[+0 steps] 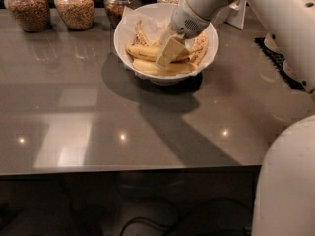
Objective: Pick banana from white bowl
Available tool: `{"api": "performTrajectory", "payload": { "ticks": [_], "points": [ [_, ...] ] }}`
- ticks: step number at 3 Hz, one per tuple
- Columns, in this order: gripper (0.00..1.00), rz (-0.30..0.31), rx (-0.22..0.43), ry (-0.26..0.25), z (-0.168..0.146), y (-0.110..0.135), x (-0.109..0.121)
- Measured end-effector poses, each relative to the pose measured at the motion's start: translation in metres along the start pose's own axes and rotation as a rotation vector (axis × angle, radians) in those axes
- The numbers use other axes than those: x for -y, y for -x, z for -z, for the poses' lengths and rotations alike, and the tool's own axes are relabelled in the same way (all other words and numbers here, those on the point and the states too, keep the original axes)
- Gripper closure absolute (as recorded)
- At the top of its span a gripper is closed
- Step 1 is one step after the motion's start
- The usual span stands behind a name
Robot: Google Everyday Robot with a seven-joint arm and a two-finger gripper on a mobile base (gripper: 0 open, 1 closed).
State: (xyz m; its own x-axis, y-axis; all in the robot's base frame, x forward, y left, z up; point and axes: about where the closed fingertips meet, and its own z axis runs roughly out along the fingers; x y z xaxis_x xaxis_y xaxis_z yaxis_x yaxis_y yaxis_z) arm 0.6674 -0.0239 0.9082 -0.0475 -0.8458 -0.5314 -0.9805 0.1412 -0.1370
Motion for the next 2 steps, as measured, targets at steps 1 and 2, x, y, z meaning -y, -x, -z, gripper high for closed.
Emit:
{"api": "performTrajectory", "payload": {
  "ticks": [1, 2],
  "points": [
    [0.48, -0.02, -0.012, 0.003, -0.0054, -0.0064, 0.0064],
    [0.64, -0.022, -0.013, 0.003, -0.0057, -0.007, 0.0068]
  ]
}}
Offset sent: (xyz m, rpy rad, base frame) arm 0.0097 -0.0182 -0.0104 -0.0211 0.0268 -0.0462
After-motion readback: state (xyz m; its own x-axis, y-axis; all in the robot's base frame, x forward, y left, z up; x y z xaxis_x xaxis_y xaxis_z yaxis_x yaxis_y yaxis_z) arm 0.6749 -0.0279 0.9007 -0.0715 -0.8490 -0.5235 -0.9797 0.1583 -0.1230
